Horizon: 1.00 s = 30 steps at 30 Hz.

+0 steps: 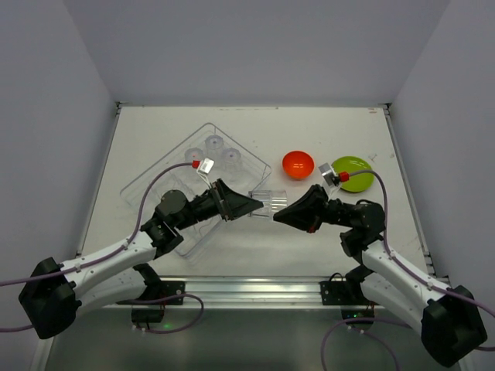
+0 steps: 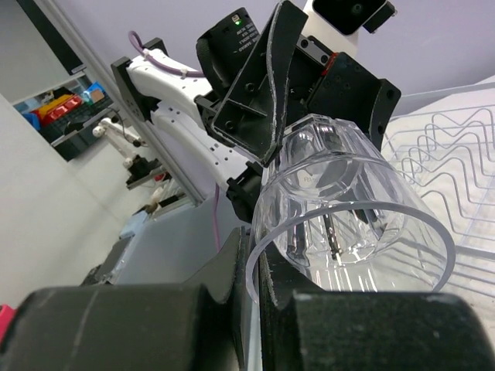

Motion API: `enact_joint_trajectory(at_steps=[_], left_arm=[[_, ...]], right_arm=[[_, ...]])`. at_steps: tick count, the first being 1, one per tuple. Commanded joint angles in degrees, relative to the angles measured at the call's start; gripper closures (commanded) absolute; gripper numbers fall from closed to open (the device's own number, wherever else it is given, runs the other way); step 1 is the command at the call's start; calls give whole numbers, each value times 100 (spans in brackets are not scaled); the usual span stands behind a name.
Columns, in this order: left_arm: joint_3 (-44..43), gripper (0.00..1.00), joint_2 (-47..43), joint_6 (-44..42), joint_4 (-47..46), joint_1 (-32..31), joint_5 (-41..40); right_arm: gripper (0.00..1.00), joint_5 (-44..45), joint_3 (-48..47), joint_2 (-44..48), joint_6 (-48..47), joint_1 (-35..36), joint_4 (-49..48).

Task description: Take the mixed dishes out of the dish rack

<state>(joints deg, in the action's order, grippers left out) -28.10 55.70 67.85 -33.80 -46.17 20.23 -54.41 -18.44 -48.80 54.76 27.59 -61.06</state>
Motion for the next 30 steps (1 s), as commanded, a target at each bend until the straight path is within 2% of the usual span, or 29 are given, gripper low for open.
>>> enact_joint_trajectory(at_steps=[1, 2, 4, 5, 6, 7, 8, 9, 10, 11, 13, 14, 16, 20, 25, 30], left_arm=[[-160, 89, -42, -175, -75, -59, 16], [-187, 65, -51, -220, 4, -59, 8], [-266, 28, -77, -351, 250, -59, -63], [-327, 5, -94, -421, 417, -59, -98], [-424, 0, -129, -640, 906, -59, -281], [-546, 0, -156, -781, 1224, -59, -431], [-861, 0, -182, -974, 1618, -59, -632], [-1021, 0, -278, -1307, 2440, -59, -1087], [-1170, 0, -331, -1432, 2779, -59, -1309], [-1354, 0, -471, -1572, 3322, -59, -1511], [-1479, 0, -630, -1819, 3896, -59, -2039], [-1601, 0, -787, -1889, 4325, -59, -2284], [-1707, 0, -938, -2048, 4723, -59, -2795], [-1927, 0, -1280, -2338, 5636, -59, -3384], [-2453, 0, -1308, -2961, 6543, -59, -3560], [-2833, 0, -1334, -3287, 7729, -59, -4393]], right_arm=[[100, 88, -125, 177, -334, 88, -171], [100, 97, -143, 291, -483, 88, 126], [100, 141, -204, 414, -642, 88, 444], [100, 150, -248, 563, -825, 88, 811], [100, 176, -292, 651, -975, 88, 1119], [100, 281, -362, 756, -1142, 88, 1453], [100, 369, -528, 879, -1552, 88, 2318], [100, 527, -643, 1159, -1809, 88, 2866], [100, 737, -757, 1310, -2055, 88, 3402], [100, 1218, -993, 1450, -2440, 88, 4382], [100, 1695, -1266, 1732, -2768, 88, 5319], [100, 2123, -1598, 1768, -3048, 88, 6202], [100, 2416, -1873, 1725, -3313, 97, 7216], [99, 3462, -2575, 1435, -3428, 88, 8282], [97, 4840, -3341, 550, -3428, 88, 9670], [100, 5134, -4053, -401, -3384, 88, 10394]])
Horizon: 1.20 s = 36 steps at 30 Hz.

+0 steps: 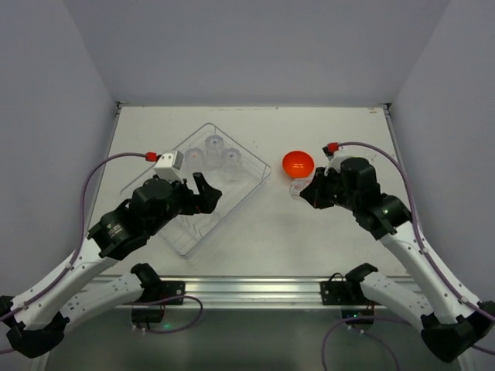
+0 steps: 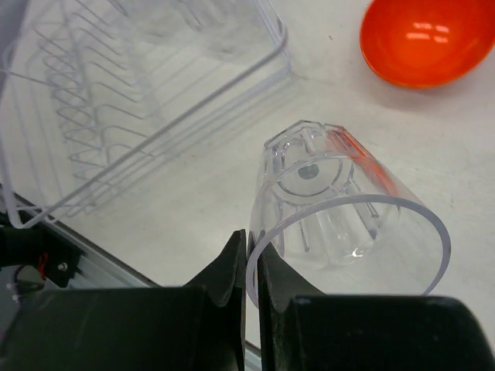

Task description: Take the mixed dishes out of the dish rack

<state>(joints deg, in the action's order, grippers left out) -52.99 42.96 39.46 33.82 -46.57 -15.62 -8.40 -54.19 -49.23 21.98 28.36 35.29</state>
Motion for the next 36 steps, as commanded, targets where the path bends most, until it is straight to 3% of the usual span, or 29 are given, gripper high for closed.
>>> enact_joint_trajectory(at_steps=[1, 7, 16, 29, 36], left_arm=[[-369, 0, -86, -483, 1055, -19, -933], [-116, 0, -402, -914, 978, -19, -1593], [395, 0, -560, -844, 757, -19, -2437], [544, 0, -728, -870, 669, -19, -2358], [553, 0, -657, -853, 669, -19, -2349]], right_arm=[[100, 585, -565, -533, -71, 73, 908], [100, 1648, -1400, -2062, -158, 354, 1839], [100, 1816, -2841, -4374, -220, 1514, 2334], [100, 1193, -2509, -4991, -317, 1655, 1754], [97, 1376, -2403, -5035, -264, 1673, 1718]])
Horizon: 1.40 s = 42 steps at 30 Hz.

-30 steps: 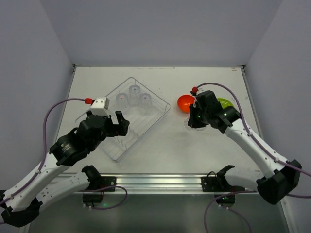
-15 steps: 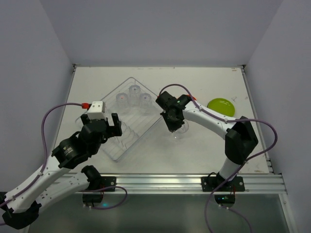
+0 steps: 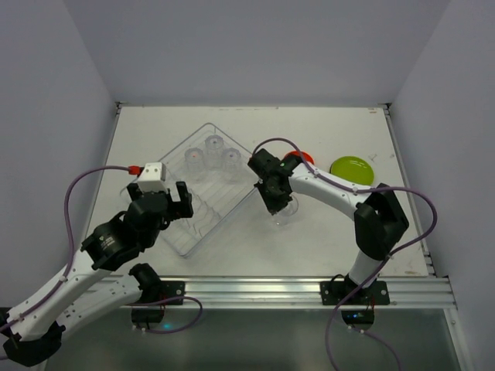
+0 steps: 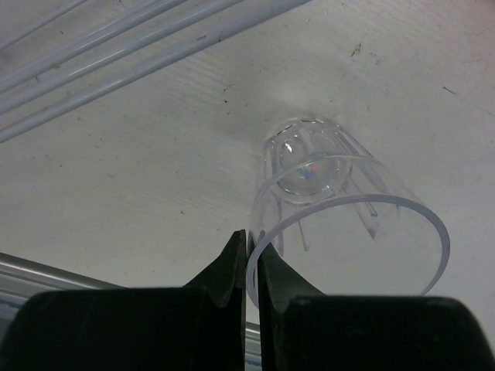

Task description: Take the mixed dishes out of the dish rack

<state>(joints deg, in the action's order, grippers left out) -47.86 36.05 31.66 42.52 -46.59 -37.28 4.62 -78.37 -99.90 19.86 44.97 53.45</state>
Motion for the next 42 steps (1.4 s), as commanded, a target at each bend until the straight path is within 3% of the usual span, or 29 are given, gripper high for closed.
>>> enact_joint_trajectory(at_steps=[1, 3, 4, 6, 7, 15, 20, 21, 24, 27, 30, 34, 37, 42], left_arm=[[39, 0, 33, -64, -192, -17, -192], [48, 0, 33, -46, -183, -17, -227], [40, 0, 42, -37, -183, -17, -227], [39, 0, 51, -19, -165, -17, -245], [31, 0, 77, -19, -165, -17, -254], [-57, 0, 305, 103, -69, -17, -376], [-635, 0, 1095, 901, 616, -8, -877], [-776, 0, 1436, 999, 756, 9, -895], [-1373, 0, 2148, 1149, 819, 123, -843], [-1770, 0, 2825, 861, 618, 613, -388], [-2148, 0, 3388, 254, 30, 1351, 737], [-2815, 0, 4180, -413, -69, 1723, 1178], [-3229, 0, 4979, -757, 80, 1986, 1590], [-4170, 0, 6174, -644, 520, 2294, 1381]], right_arm=[[96, 83, 58, 49, -26, 12, -150], [87, 39, 102, 102, -17, 55, -203], [76, 65, 129, 146, 0, 56, -212], [70, 91, 146, 198, 36, 82, -212], [62, 100, 172, 260, 36, 82, -230], [52, 372, 261, 1102, 185, 135, -28], [43, 522, 419, 2559, 212, 161, -45], [26, 566, 506, 2746, 168, 161, -193], [2, 845, 796, 3369, 63, 161, -929], [1, 1459, 1384, 3783, 123, 161, -1712], [1, 2276, 2200, 4223, 351, 152, -2583], [1, 2964, 2580, 4356, 589, 144, -2726], [1, 2704, 2818, 4408, 450, 135, -3015], [1, 2447, 2845, 4303, 361, 152, -3008]])
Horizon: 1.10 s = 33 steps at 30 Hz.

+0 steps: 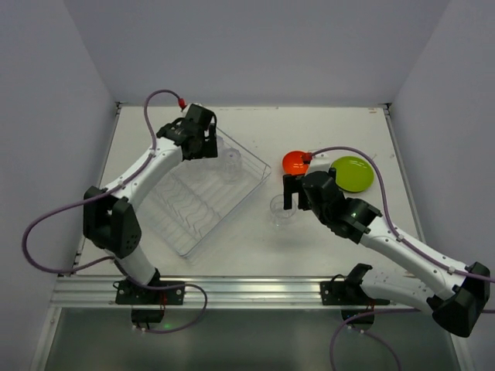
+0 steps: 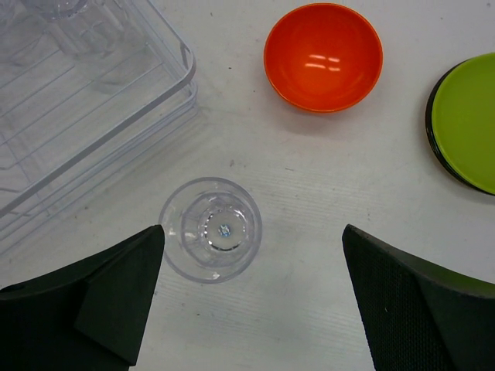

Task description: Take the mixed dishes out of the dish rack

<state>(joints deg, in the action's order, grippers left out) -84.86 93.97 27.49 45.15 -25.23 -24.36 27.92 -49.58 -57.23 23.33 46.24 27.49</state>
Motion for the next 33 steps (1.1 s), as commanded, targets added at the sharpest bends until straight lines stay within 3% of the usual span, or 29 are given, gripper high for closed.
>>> enact_joint_trajectory(at_steps=[1, 6, 19, 26, 30, 33], left_arm=[[-514, 0, 498, -226, 214, 194, 220], [-690, 0, 1026, -112, 22, 492, 502], [-277, 1, 1334, -235, -788, 845, 1522], [-145, 17, 1317, -191, -832, 845, 1311], [-66, 20, 1316, -129, -823, 845, 1232], [-39, 37, 1343, -121, -780, 845, 1249]], right_arm=[[1, 100, -51, 28, 22, 17, -358], [1, -146, -61, 98, 31, 26, -244], [1, -595, -122, -121, -74, 34, -200], [1, -639, -131, -166, -92, 34, -191], [1, -674, -131, -148, -101, 34, -208], [1, -726, -113, -130, -127, 34, -217]])
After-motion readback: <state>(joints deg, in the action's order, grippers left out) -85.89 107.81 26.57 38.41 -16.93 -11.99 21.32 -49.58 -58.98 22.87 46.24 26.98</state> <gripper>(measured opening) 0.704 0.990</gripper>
